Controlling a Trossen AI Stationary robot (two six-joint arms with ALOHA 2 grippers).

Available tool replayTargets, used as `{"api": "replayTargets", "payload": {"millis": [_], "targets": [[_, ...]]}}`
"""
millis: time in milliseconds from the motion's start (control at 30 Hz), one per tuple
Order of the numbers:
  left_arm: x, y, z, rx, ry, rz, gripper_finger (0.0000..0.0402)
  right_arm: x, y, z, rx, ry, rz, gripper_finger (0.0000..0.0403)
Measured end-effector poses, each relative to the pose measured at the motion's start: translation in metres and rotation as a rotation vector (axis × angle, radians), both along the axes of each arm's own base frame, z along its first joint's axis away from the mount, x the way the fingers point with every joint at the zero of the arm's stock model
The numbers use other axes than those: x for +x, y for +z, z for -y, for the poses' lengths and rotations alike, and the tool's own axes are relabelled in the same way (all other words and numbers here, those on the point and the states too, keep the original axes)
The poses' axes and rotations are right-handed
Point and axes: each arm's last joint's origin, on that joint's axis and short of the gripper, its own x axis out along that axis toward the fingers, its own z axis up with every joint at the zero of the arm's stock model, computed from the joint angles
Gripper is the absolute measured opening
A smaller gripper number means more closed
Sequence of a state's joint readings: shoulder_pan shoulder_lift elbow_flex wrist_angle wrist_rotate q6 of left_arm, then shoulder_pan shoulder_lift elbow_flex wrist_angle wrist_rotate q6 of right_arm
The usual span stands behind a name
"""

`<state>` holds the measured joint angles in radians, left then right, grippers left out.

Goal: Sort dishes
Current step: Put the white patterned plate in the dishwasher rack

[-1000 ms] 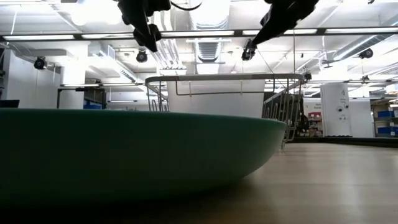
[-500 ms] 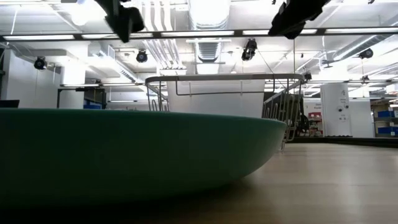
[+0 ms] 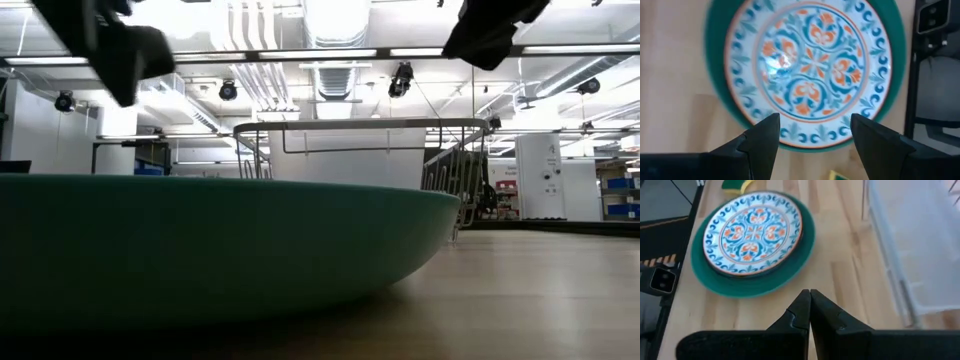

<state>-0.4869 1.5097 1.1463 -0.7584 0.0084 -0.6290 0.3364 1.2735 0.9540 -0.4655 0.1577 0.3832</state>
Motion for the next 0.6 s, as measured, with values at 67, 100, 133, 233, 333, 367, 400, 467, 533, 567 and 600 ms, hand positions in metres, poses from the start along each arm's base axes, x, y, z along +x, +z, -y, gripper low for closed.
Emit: {"api": "replayTargets", "payload": {"millis": [67, 100, 133, 233, 333, 367, 400, 467, 533, 567, 600], "targets": [[-0.003, -0.004, 0.011, -0.001, 0.006, 0.021, 0.0233, 0.004, -0.004, -0.005, 0.016, -0.006, -0.008, 0.0000], [-0.004, -0.005, 0.016, -0.002, 0.010, 0.037, 0.0233, 0.007, -0.008, -0.007, 0.022, -0.012, -0.016, 0.0000], [-0.005, -0.006, 0.022, -0.004, 0.010, 0.051, 0.0233, 0.010, -0.011, -0.009, 0.029, -0.016, -0.016, 0.0000], [-0.004, -0.014, 0.036, -0.012, 0.006, 0.079, 0.0233, 0.020, -0.017, -0.013, 0.030, -0.018, -0.027, 0.0000], [0.001, -0.024, 0.047, 0.010, 0.000, 0.099, 0.0233, 0.033, -0.016, -0.016, 0.026, -0.019, -0.021, 0.0000], [0.002, -0.028, 0.050, 0.021, -0.001, 0.099, 0.0233, 0.037, -0.016, -0.017, 0.014, -0.009, -0.021, 0.0000], [0.003, -0.033, 0.052, 0.036, 0.003, 0.087, 0.0233, 0.042, -0.016, -0.019, 0.001, 0.003, -0.018, 0.0000], [0.006, -0.044, 0.054, 0.058, 0.024, 0.058, 0.0233, 0.052, -0.018, -0.022, -0.014, 0.016, -0.020, 0.0000], [0.006, -0.051, 0.058, 0.067, 0.034, 0.041, 0.0233, 0.062, -0.021, -0.026, -0.024, 0.022, -0.033, 0.0000], [0.007, -0.055, 0.060, 0.075, 0.038, 0.035, 0.0233, 0.067, -0.021, -0.028, -0.025, 0.025, -0.031, 0.0000], [0.007, -0.058, 0.062, 0.080, 0.037, 0.030, 0.0233, 0.072, -0.024, -0.030, -0.030, 0.029, -0.039, 0.0000]]}}
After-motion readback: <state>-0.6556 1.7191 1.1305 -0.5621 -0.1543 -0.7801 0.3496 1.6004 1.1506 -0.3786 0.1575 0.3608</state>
